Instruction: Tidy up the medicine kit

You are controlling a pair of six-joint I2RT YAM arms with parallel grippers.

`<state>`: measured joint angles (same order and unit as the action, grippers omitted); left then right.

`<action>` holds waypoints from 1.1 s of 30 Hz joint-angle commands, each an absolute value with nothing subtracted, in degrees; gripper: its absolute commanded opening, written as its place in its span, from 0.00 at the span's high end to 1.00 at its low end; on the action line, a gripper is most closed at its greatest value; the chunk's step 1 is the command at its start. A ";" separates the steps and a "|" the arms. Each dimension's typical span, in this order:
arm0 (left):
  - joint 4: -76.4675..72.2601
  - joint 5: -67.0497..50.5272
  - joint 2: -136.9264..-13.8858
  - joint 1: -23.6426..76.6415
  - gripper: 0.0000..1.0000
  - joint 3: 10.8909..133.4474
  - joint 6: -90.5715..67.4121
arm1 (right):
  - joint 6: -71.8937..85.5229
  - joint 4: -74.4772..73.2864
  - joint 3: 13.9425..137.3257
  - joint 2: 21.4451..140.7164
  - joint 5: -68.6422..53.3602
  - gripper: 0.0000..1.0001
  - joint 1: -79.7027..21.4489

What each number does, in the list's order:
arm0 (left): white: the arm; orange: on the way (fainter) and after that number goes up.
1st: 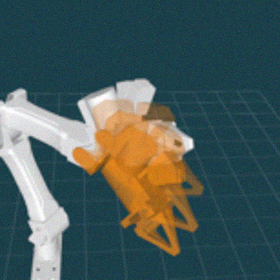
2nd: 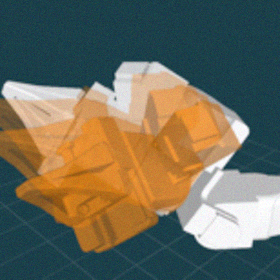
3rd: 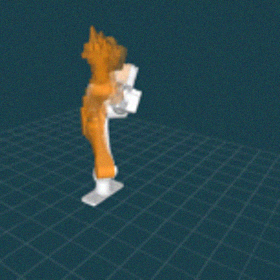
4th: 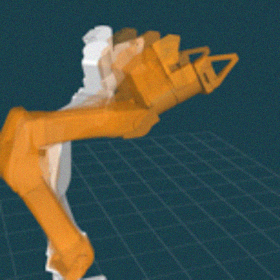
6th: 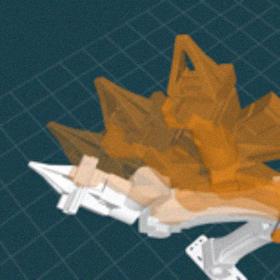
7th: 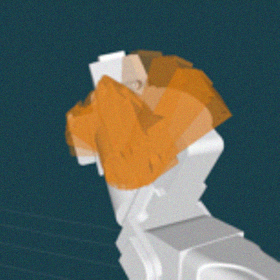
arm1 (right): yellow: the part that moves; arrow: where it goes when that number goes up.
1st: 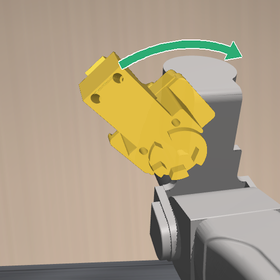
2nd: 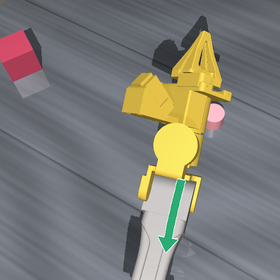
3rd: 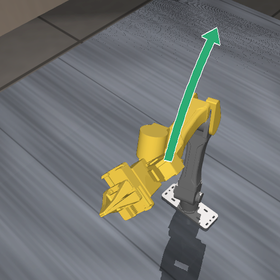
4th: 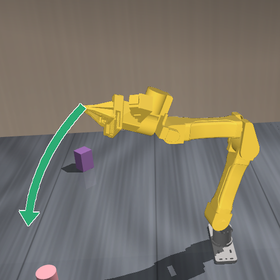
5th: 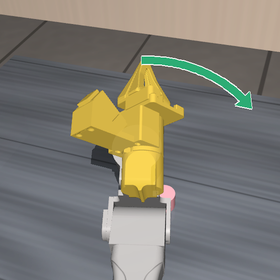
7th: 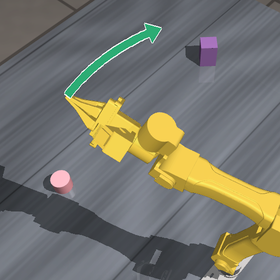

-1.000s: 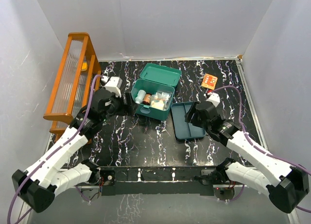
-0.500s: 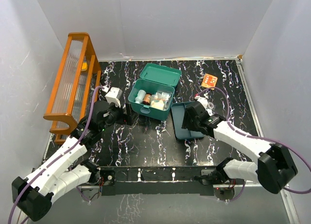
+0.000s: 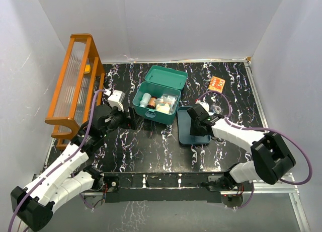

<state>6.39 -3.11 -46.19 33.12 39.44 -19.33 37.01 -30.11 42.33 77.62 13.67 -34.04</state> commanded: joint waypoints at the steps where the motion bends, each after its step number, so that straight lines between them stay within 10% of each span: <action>1: 5.43 -4.46 -47.04 33.23 0.22 39.15 -19.26 | 35.83 -28.19 45.88 78.98 9.21 0.83 -33.92; 12: 5.98 -3.57 -48.11 33.24 0.23 39.97 -18.33 | 44.42 -26.47 46.11 78.79 7.37 0.86 -33.99; 20: 5.89 -2.83 -48.34 33.27 0.24 40.16 -18.18 | 44.50 -29.83 46.96 71.34 13.25 0.57 -33.91; 33: 5.74 -2.73 -49.06 33.28 0.23 40.14 -18.90 | 33.69 -35.53 50.35 67.97 20.75 0.55 -20.30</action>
<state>6.44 -3.42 -48.66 33.12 39.44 -19.07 37.15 -34.70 48.60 66.06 17.87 -25.98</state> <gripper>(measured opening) 0.765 0.450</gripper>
